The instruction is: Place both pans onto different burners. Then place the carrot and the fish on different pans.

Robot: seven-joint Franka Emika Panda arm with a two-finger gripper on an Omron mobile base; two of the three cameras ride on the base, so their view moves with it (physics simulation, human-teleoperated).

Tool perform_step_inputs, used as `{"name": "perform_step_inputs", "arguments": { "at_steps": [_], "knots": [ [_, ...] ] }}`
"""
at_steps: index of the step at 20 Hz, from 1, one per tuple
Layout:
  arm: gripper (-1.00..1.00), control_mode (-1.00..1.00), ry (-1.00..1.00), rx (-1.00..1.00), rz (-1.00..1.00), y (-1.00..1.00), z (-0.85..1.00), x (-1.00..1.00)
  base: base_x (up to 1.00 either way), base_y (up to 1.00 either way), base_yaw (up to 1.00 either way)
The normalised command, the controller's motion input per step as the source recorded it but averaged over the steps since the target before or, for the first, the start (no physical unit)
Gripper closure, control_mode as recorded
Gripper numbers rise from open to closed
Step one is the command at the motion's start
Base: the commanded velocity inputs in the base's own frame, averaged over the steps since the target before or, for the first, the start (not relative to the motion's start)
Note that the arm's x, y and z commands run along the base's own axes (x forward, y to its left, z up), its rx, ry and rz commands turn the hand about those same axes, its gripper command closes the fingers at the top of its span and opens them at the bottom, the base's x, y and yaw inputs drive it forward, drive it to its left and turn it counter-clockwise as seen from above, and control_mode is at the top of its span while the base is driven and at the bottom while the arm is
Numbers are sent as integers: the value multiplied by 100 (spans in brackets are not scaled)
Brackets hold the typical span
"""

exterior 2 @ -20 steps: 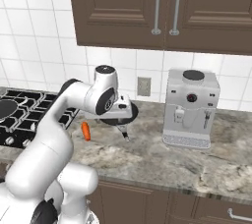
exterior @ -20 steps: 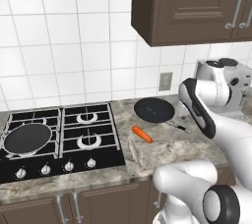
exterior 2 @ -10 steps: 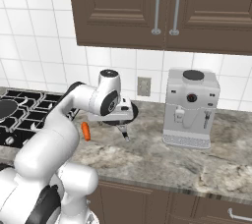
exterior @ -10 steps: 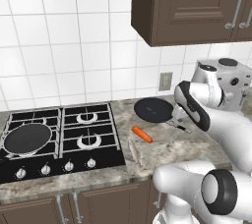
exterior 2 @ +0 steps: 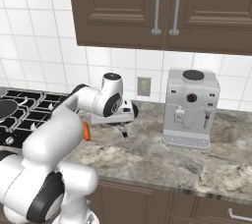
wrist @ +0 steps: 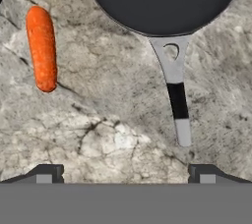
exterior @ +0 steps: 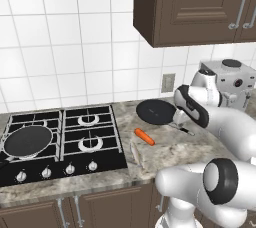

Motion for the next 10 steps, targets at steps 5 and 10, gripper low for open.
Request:
{"name": "perform_step_inputs", "arguments": {
  "at_steps": [5, 10],
  "knots": [
    [-100, -100, 0, 0, 7, 0, -15, 11, 0, 0, 0],
    [-100, -100, 0, 0, 6, -1, -19, 9, 0, 0, 0]
  ]
}}
